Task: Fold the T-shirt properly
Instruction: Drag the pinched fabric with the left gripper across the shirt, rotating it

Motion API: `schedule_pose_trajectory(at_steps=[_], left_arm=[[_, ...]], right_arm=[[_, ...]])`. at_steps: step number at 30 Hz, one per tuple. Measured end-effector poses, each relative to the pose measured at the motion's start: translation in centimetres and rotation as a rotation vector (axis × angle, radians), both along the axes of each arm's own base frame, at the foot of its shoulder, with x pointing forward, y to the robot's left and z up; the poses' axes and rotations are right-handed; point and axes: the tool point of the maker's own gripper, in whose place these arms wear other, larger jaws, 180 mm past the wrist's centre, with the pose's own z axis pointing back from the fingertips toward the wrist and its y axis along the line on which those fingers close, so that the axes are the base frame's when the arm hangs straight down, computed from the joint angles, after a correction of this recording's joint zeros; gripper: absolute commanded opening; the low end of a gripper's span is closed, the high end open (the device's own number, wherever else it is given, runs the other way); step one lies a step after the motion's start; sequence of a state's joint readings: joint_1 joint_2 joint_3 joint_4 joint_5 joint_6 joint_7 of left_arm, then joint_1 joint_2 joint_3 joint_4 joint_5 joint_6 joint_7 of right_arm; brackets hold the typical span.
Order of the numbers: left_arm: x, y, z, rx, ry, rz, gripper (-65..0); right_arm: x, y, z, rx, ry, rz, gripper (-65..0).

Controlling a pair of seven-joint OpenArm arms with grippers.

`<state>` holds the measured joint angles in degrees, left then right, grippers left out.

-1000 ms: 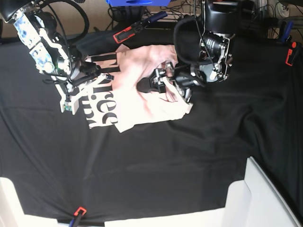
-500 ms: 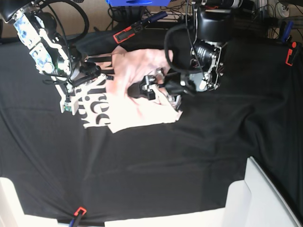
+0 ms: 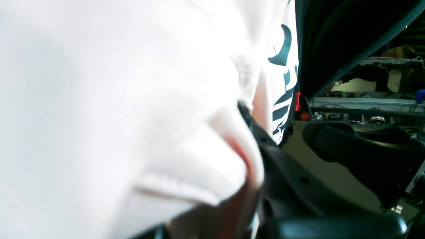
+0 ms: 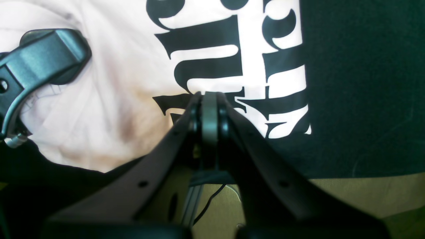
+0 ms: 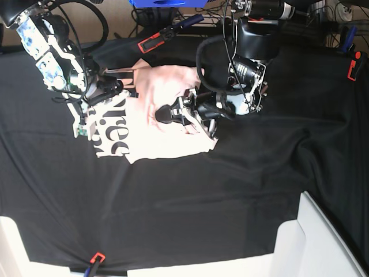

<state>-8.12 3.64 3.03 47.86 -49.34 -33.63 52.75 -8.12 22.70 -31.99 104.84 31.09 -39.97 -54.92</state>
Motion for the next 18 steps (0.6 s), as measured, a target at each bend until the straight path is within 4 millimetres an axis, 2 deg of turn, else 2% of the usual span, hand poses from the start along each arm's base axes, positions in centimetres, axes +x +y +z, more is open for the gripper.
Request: schedule_pose_trajectory(at_steps=[5, 10, 12, 18], left_arm=[[1.1, 0.9, 0.3, 0.022, -0.030, -0.019, -65.0], [2.0, 5.3, -0.3, 0.165, -0.022, -0.109, -65.0], [2.9, 7.1, 0.0, 0.220, -0.035, -0.144, -65.0], [6.8, 9.5, 1.8, 0.357, -0.070, -0.193, -65.0]], right_arm=[[0.0, 0.0, 0.0, -0.001, 0.000, 0.000, -64.7], [0.0, -1.0, 0.0, -0.026, -0.004, 0.002, -64.7], [0.6, -1.1, 0.2, -0.030, -0.039, -0.003, -64.7], [0.7, -2.1, 0.2, -0.054, -0.047, -0.004, -64.7]])
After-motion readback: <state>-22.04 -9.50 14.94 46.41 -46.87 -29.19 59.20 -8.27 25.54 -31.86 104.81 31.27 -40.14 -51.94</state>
